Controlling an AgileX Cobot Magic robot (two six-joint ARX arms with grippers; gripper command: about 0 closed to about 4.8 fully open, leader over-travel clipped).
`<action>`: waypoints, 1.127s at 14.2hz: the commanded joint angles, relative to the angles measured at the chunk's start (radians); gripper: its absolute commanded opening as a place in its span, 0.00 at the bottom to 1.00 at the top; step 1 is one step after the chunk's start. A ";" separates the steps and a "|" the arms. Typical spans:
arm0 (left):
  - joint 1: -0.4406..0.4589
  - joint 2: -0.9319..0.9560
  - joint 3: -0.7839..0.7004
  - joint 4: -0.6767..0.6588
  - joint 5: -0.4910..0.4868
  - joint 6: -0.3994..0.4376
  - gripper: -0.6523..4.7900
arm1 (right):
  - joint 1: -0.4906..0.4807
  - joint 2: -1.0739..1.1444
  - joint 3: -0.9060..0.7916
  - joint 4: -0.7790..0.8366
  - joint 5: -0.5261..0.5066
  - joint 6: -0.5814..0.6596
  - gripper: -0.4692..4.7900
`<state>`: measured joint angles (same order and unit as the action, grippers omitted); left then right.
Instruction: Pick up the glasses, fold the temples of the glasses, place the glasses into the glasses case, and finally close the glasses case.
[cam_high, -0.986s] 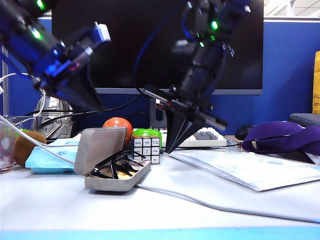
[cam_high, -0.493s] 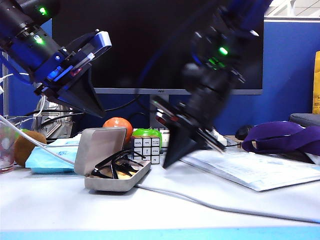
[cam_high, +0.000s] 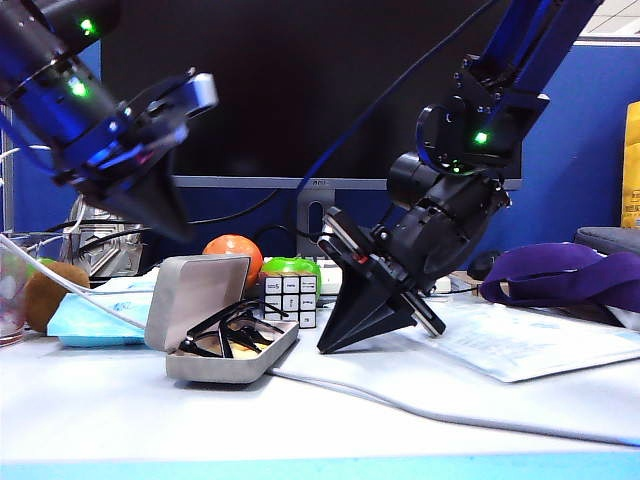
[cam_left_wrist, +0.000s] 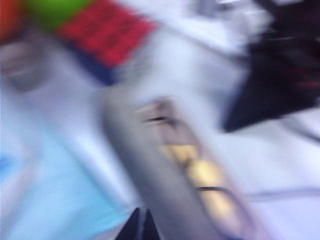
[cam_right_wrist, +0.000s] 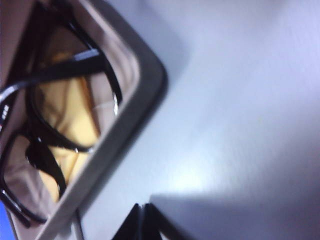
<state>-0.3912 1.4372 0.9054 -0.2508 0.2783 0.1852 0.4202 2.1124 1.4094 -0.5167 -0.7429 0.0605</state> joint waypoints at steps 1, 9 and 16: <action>0.000 0.017 0.002 0.017 -0.030 -0.002 0.11 | 0.000 0.006 -0.034 0.108 -0.042 0.021 0.08; -0.001 0.084 0.002 0.063 0.104 -0.003 0.11 | 0.006 0.006 -0.036 0.159 -0.071 0.070 0.08; -0.002 0.086 0.002 0.089 0.130 -0.043 0.11 | 0.039 0.015 -0.036 0.181 -0.051 0.096 0.08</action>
<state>-0.3912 1.5227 0.9054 -0.1753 0.3935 0.1432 0.4461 2.1178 1.3781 -0.3321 -0.7895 0.1429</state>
